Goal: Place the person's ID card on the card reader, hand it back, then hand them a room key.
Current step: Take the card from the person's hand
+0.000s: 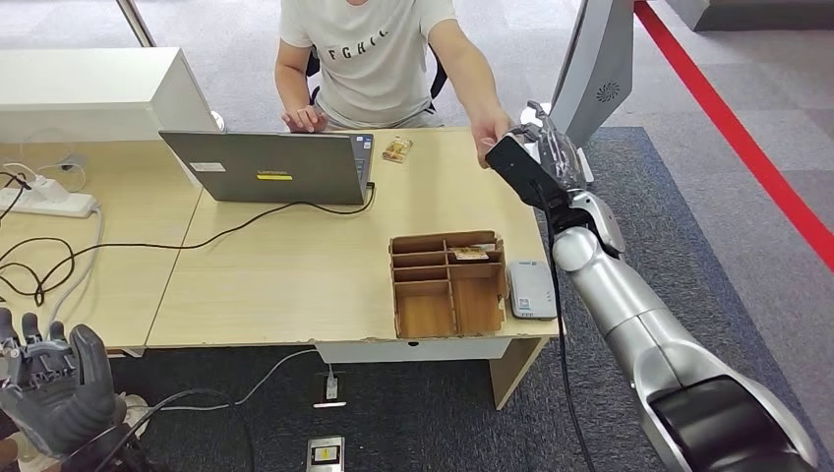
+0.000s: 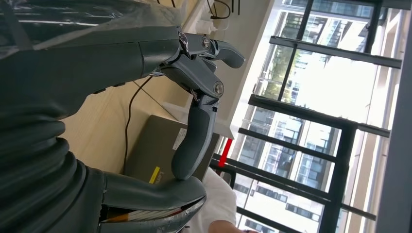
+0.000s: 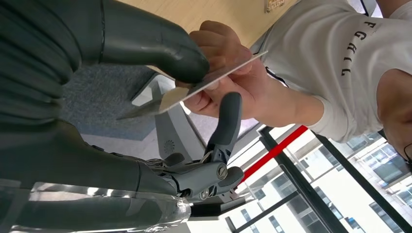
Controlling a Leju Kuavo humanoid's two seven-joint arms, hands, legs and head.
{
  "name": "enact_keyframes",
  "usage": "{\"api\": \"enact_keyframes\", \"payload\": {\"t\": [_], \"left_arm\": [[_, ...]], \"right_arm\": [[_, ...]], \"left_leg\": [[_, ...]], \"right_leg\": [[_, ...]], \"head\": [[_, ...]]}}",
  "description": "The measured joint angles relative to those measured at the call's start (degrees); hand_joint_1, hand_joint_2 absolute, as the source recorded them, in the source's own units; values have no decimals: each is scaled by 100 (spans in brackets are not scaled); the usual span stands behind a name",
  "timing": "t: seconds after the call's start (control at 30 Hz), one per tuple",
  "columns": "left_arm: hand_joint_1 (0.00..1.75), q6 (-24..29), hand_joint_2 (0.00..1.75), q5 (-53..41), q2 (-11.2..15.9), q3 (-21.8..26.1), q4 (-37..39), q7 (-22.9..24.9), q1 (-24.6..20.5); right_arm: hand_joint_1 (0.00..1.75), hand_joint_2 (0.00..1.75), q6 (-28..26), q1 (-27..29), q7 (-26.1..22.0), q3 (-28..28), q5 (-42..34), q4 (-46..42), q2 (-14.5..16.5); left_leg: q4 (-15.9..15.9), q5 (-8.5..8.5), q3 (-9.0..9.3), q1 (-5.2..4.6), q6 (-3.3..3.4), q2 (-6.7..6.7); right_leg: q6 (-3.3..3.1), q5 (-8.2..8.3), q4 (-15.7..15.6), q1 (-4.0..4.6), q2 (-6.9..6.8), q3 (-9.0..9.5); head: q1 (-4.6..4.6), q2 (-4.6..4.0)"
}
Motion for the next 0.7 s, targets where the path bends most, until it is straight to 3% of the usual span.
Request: {"api": "enact_keyframes", "payload": {"t": [0.7], "left_arm": [[0, 0, 175, -118, -20, 31, 0, -17, 90]], "right_arm": [[175, 175, -85, -219, -114, 369, -297, 495, 73]], "left_leg": [[0, 0, 0, 0, 0, 0]], "right_leg": [[0, 0, 1, 0, 0, 1]], "head": [[1, 0]]}}
